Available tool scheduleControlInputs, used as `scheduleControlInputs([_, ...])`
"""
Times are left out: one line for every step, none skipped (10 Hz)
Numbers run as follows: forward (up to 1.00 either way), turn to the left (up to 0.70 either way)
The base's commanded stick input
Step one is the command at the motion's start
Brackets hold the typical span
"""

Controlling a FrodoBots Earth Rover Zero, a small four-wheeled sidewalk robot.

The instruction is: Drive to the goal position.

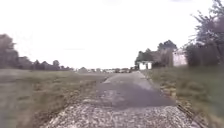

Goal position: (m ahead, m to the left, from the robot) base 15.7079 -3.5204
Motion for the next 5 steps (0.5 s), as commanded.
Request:
scheduleControlInputs([1.0,0.0])
scheduleControlInputs([1.0,0.0])
scheduleControlInputs([1.0,0.0])
scheduleControlInputs([1.0,0.0])
scheduleControlInputs([1.0,0.0])
